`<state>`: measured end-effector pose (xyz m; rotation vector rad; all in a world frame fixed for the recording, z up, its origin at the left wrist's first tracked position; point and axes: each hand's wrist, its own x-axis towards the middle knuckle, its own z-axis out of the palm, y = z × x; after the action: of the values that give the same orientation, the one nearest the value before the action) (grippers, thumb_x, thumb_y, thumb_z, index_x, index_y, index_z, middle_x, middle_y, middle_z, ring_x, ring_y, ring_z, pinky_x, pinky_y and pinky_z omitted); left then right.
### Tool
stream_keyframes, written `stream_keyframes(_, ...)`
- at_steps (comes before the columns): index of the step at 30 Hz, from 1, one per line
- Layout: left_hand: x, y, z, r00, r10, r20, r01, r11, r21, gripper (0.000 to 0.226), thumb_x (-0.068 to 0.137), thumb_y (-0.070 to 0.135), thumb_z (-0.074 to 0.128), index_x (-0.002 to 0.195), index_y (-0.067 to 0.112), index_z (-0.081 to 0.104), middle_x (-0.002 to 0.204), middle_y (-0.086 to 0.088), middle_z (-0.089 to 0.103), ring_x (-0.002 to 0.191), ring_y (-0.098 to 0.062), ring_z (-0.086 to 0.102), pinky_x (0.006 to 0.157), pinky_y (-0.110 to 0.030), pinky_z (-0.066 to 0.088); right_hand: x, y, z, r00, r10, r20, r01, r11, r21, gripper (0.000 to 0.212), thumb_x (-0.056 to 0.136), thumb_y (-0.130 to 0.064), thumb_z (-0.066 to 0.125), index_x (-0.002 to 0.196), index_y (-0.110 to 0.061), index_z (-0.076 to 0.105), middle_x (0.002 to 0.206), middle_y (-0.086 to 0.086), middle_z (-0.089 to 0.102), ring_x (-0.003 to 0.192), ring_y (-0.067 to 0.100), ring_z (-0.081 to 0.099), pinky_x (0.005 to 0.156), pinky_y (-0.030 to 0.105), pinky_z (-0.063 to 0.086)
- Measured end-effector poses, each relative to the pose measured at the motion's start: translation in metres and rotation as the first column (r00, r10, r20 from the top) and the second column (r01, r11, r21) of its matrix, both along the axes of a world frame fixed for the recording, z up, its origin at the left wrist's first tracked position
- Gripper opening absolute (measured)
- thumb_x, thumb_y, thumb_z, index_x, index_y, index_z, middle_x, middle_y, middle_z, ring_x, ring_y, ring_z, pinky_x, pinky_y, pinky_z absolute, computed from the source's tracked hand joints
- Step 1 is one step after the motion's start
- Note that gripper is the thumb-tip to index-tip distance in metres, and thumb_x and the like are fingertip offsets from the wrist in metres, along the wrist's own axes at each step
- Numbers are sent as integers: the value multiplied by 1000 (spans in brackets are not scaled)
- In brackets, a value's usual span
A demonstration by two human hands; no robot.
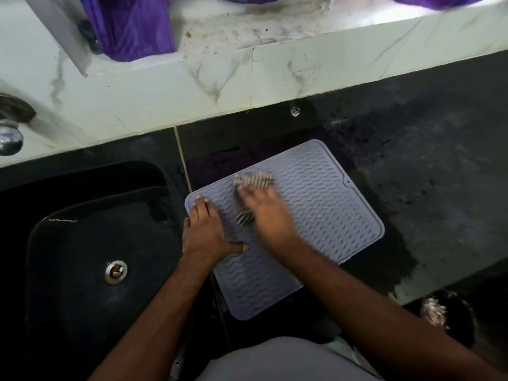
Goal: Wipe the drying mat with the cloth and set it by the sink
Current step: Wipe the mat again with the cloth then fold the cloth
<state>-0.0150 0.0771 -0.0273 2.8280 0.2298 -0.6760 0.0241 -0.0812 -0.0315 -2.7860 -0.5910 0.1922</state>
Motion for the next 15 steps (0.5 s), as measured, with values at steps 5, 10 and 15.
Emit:
stream_keyframes(5,-2,3,1,1000,7,-10,-8,999,-45,160,53,87,73,159,1,-10,168,-17,-11,156,-32,-3,126,-49,13,-3,-27,-32,974,165,153,-157,985,-66,49,91,-20,62,139,-26,58,150,-4,52,101,29,51,81,39,48)
stream_keyframes(10,-5,4,6,1000,7,10,-7,998,-67,158,55,87,73,159,1,-10,168,-17,-10,156,-33,-2,126,-51,14,36,-118,-22,973,15,229,7,995,-96,40,100,-23,49,138,-25,61,143,-3,59,101,18,35,82,22,21)
stream_keyframes(15,-7,0,9,1000,3,15,-2,998,-59,155,58,85,74,159,1,-9,168,-18,-10,156,-34,-2,126,-51,12,56,-147,-6,952,-262,157,292,933,-210,48,103,-15,48,146,-38,48,153,-13,46,103,22,39,82,26,28)
